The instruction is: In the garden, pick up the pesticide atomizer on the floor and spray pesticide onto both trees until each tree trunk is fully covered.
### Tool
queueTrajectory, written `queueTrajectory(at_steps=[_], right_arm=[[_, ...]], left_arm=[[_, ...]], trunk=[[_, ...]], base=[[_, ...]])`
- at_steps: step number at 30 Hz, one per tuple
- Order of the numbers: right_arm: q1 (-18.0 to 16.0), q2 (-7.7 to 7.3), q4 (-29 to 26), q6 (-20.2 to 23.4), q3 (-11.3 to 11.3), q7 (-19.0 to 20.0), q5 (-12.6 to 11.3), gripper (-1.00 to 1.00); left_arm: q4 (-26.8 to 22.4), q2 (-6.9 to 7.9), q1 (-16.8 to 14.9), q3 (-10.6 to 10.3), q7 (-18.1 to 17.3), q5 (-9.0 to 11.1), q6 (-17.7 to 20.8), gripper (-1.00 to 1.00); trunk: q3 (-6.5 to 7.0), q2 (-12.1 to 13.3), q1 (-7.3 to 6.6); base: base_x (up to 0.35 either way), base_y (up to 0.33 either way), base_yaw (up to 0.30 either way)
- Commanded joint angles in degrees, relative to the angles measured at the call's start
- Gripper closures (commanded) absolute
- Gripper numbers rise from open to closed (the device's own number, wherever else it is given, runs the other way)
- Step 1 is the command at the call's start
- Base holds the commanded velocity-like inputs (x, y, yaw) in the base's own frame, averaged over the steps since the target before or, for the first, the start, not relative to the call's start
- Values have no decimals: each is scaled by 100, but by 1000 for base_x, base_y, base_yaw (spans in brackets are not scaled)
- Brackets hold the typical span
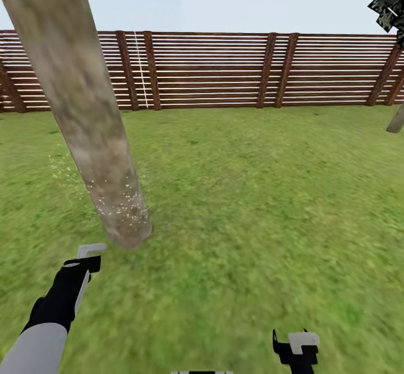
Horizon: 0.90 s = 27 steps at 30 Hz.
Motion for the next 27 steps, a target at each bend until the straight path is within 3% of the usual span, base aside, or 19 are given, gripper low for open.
queueTrajectory(at_steps=[1,2,4,5,6,8,9,11,12,15,16,19,24,27], right_arm=[[0,-2,0,0,1,0,1,-100],[0,-6,0,0,1,0,1,-100],[0,-8,0,0,1,0,1,-100],[0,-9,0,0,1,0,1,-100],[0,-9,-1,0,1,0,1,-100],[0,-9,0,0,1,0,1,-100],[0,-9,0,0,1,0,1,-100],[0,-9,0,0,1,0,1,-100],[0,-9,0,0,1,0,1,-100],[0,-17,0,0,1,0,1,-100],[0,-17,0,0,1,0,1,-100],[0,-18,0,0,1,0,1,-100],[0,-18,0,0,0,0,1,-100],[0,-18,0,0,1,0,1,-100]], left_arm=[[7,-21,0,-8,2,5,-4,100],[39,-78,-19,-60,5,12,-2,100],[29,-356,-80,-188,0,-13,15,100],[-30,-697,-238,-388,59,-27,42,100],[-39,-890,-457,-589,194,-28,173,100],[-50,-1017,-662,-767,408,-9,392,100],[-68,-1006,-748,-780,504,-6,438,100],[-316,-850,-790,-779,865,-14,479,100],[-350,-858,-813,-796,931,-7,484,100],[-382,-1170,-1134,-834,980,-9,669,100],[-387,-1160,-1178,-813,978,2,830,100],[-670,-813,-1150,-681,976,-2,954,100],[-799,-840,-1170,-791,976,-27,965,100],[-828,-783,-1293,-782,1038,-51,981,100]], trunk=[[0,0,0],[0,0,0],[0,0,0],[0,0,0],[0,0,0],[0,0,0],[0,0,0],[0,0,0],[0,0,0],[0,0,0],[0,0,0],[0,0,0],[0,0,0],[0,0,0]], base=[[0,0,262],[0,0,128],[0,0,50],[0,0,9],[0,0,3],[0,0,1],[0,0,0],[0,0,0],[0,0,0],[0,0,0],[0,0,0],[0,0,0],[-153,0,0],[-17,0,0]])
